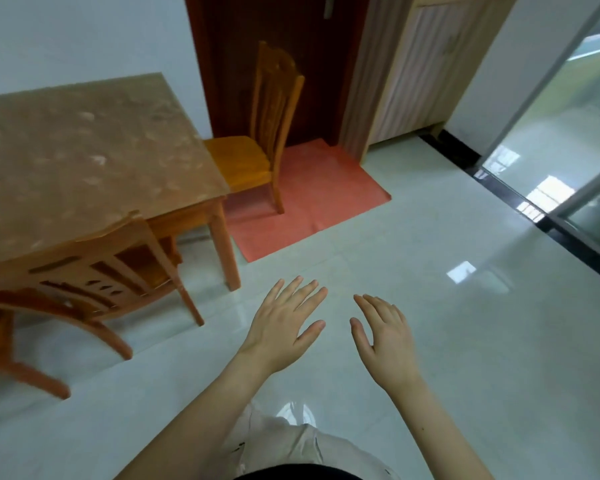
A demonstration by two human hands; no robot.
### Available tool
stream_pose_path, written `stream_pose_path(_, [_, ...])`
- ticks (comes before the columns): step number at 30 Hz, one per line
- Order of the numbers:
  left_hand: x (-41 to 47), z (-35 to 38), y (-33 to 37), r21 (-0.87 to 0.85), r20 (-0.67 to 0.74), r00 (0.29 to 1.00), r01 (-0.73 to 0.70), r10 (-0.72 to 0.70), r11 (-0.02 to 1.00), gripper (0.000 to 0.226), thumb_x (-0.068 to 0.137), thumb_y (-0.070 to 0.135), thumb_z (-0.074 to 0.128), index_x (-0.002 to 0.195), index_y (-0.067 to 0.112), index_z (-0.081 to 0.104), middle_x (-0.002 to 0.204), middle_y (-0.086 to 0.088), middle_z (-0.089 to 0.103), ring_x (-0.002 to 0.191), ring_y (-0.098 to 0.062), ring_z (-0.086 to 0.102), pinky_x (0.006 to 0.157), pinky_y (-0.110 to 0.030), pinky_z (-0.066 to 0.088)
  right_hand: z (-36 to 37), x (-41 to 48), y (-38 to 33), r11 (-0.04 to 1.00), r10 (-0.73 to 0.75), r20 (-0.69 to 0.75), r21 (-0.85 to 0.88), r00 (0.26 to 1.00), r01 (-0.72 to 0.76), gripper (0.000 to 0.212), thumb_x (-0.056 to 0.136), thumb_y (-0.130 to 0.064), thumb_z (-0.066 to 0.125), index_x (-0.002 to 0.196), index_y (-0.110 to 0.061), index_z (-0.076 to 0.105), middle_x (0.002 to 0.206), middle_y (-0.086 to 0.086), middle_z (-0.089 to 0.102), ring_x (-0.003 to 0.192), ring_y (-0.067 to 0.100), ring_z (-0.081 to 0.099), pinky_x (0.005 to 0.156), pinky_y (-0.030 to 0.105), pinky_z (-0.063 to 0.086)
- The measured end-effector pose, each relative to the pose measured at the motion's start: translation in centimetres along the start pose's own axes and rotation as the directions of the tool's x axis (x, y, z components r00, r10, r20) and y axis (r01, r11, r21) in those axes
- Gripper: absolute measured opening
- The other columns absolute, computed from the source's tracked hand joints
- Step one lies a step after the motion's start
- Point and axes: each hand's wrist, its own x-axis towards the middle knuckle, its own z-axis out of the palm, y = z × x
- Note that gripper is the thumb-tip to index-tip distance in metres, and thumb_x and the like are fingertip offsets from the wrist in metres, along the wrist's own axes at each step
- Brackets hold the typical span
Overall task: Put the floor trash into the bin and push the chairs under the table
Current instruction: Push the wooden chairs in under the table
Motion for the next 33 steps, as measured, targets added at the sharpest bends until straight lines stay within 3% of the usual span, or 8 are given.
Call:
stream_pose_path(7, [8.0,1.2,2.1,0.011,0.016,0.994,-0.107,0.107,0.994,0.054,0.099,0.051,0.030,0.149,0.030,0.033,0.154,0.008,0.033,0.146,-0.014,0.019,0.120,-0.033,0.003,-2.4,3.2,5.4,0.994,0.110,-0.072,0.025,0.991,-0.109,0.051,0.097,-0.044,0.034,0.135,-0.018,0.056,0.134,0.000,0.059,0.127,0.022,0.050,0.108,0.048,0.038])
stream_pose_path(13, [15.1,3.6,0.2,-0.003,0.076,0.991,-0.113,0.113,0.994,0.053,0.099,0.050,0.029,0.146,0.028,0.038,0.150,0.007,0.041,0.142,-0.015,0.029,0.118,-0.028,0.005,-1.2,9.3,9.7,0.992,0.128,-0.032,-0.016,0.991,-0.128,0.049,0.098,-0.044,0.035,0.134,-0.018,0.056,0.132,0.000,0.060,0.125,0.023,0.051,0.107,0.047,0.038])
stream_pose_path(19, [26.8,5.5,-3.1,-0.060,0.085,0.988,-0.128,0.133,0.990,0.060,0.098,0.055,0.016,0.145,0.027,0.041,0.148,0.006,0.044,0.141,-0.015,0.032,0.117,-0.035,0.020,-0.9,20.3,14.2,0.986,0.160,-0.041,-0.033,0.986,-0.161,0.049,0.098,-0.044,0.035,0.135,-0.019,0.055,0.133,-0.001,0.059,0.126,0.022,0.050,0.108,0.046,0.037])
stream_pose_path(27, [44.0,2.2,-7.1,-0.077,0.013,0.984,-0.178,0.179,0.981,0.055,0.100,0.051,0.021,0.148,0.027,0.035,0.151,0.007,0.038,0.144,-0.014,0.024,0.119,-0.039,0.019,-2.8,36.6,17.5,0.989,0.141,-0.106,-0.035,0.984,-0.146,0.049,0.100,-0.043,0.034,0.138,-0.019,0.052,0.138,0.000,0.056,0.131,0.023,0.046,0.112,0.046,0.031])
stream_pose_path(33, [52.0,5.6,-8.8,-0.119,0.063,0.990,-0.118,0.126,0.986,0.057,0.100,0.056,0.017,0.149,0.031,0.031,0.153,0.009,0.034,0.145,-0.015,0.021,0.119,-0.043,0.019,-2.0,45.3,22.5,0.991,0.119,-0.021,-0.056,0.993,-0.120,0.052,0.101,-0.047,0.027,0.145,-0.024,0.044,0.149,0.000,0.046,0.141,0.022,0.036,0.118,0.043,0.021])
